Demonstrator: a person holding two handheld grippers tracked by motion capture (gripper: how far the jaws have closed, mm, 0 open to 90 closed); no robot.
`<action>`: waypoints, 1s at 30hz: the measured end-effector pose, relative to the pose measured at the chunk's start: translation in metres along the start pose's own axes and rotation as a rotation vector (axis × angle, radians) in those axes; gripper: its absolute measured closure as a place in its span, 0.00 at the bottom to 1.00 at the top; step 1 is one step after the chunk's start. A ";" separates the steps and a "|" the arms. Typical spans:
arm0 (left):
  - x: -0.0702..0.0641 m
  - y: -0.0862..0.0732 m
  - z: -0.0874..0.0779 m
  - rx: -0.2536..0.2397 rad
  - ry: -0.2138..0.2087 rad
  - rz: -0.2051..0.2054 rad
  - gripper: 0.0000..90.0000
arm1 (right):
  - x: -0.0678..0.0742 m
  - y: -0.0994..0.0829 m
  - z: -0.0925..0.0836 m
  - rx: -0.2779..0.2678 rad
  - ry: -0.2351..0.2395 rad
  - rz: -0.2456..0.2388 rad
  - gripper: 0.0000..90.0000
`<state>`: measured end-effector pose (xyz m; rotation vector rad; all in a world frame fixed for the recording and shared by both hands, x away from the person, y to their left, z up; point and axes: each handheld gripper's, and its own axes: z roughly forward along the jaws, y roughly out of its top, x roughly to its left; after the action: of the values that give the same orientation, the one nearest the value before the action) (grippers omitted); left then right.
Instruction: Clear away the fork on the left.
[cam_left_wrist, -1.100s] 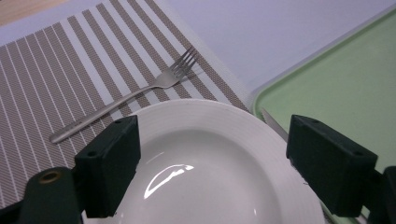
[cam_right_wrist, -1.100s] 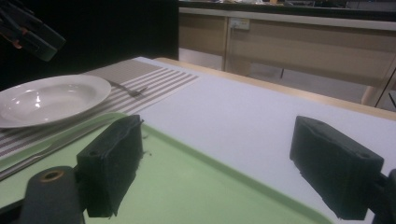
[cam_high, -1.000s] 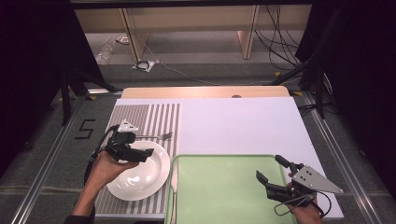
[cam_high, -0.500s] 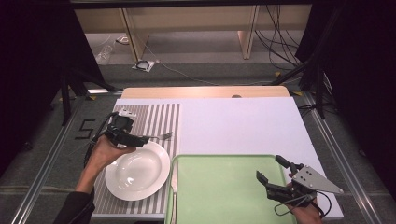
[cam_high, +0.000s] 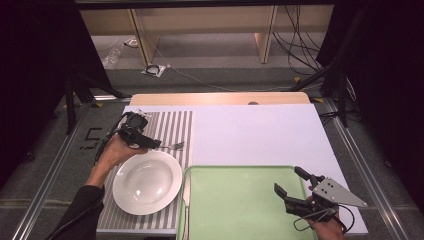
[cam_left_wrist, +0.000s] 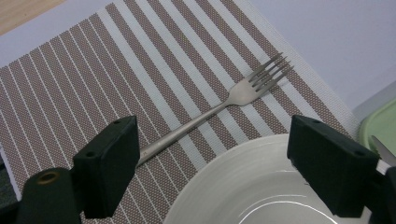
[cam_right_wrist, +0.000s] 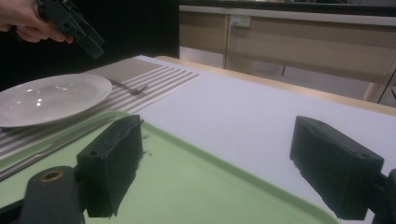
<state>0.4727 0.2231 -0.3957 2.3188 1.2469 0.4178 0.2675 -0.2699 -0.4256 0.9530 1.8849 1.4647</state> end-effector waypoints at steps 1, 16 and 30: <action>0.002 0.001 0.001 0.002 0.002 0.000 0.19 | 0.000 0.000 0.000 0.000 0.001 0.000 0.20; 0.017 0.003 0.030 0.081 0.015 0.007 0.19 | 0.000 0.000 0.000 0.002 0.003 0.002 0.20; 0.020 0.010 0.049 0.164 0.044 0.052 0.21 | -0.001 0.000 -0.001 0.003 0.004 0.004 0.20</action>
<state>0.5135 0.2229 -0.4304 2.4973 1.2870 0.3993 0.2677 -0.2712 -0.4259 0.9567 1.8902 1.4676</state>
